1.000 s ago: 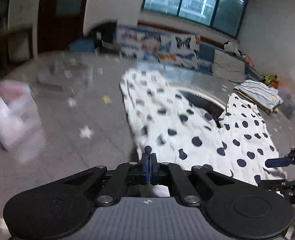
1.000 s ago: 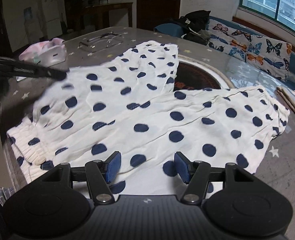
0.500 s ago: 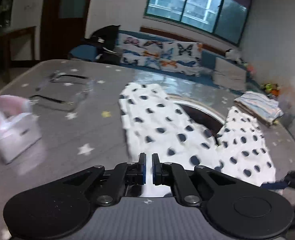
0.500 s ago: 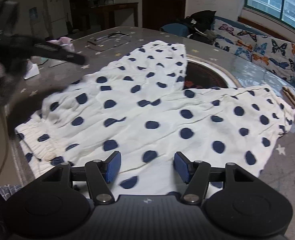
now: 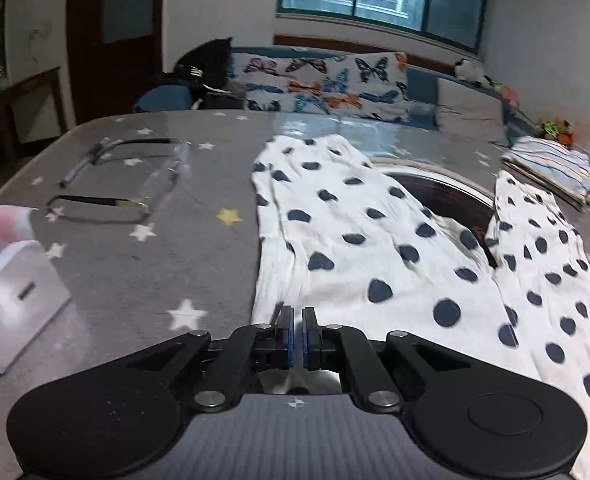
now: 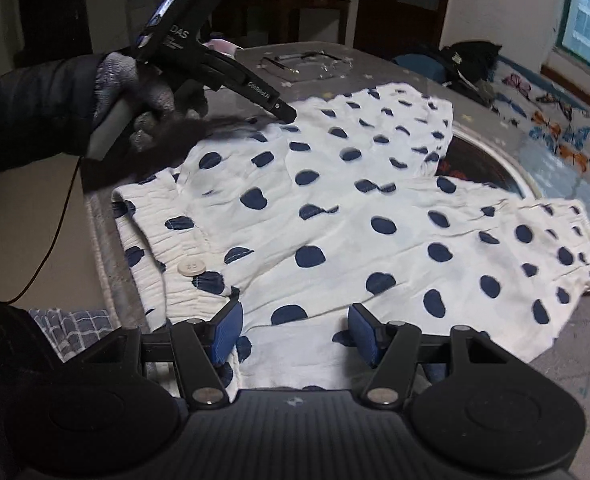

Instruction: Fold clothes

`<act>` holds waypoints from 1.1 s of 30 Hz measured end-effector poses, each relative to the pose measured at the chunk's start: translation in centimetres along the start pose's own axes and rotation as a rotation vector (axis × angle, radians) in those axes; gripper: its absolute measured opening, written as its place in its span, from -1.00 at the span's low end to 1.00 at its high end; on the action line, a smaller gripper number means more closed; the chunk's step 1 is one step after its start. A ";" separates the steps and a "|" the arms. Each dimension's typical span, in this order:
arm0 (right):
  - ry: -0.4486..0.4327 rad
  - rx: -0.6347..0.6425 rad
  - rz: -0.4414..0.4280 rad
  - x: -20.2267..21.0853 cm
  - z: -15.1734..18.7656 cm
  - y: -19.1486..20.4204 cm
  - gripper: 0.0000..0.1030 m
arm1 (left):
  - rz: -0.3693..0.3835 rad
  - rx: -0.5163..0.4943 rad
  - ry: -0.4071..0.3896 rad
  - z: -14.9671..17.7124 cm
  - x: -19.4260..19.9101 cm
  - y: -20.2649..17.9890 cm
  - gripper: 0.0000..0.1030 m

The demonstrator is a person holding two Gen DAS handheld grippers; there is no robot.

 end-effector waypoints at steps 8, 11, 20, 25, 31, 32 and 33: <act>-0.024 0.008 -0.003 0.2 -0.7 0.6 0.16 | 0.181 0.033 0.005 0.1 5.3 -2.2 -0.87; -0.008 -0.001 -0.015 0.1 -0.2 0.9 0.16 | 0.267 -0.004 0.036 1.9 6.9 -4.1 -0.88; -0.018 -0.082 -0.015 2.2 0.2 -0.1 0.17 | 0.265 -0.061 0.057 3.8 7.7 -4.5 -0.86; -0.030 -0.179 0.038 2.8 0.9 -2.5 0.16 | 0.263 -0.080 0.061 4.0 7.9 -4.6 -0.86; 0.021 -0.207 0.056 3.0 2.7 -3.5 0.16 | 0.256 -0.098 0.062 4.1 7.9 -4.5 -0.83; 0.016 -0.205 0.057 3.3 2.6 -3.5 0.16 | 0.257 -0.100 0.065 4.1 7.8 -4.5 -0.83; 0.012 -0.204 0.058 3.7 2.4 -3.5 0.16 | 0.257 -0.103 0.067 4.0 7.8 -4.6 -0.83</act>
Point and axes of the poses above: each gripper's, at about its wrist camera, not at the fingertips, and x roughly against the way its jaws point, y to its left, z to its underside, the point moved 3 cm from there along -x, roughly the way its jaws point, and after that the axes turned 13 degrees about -y, right-handed, at the moved point
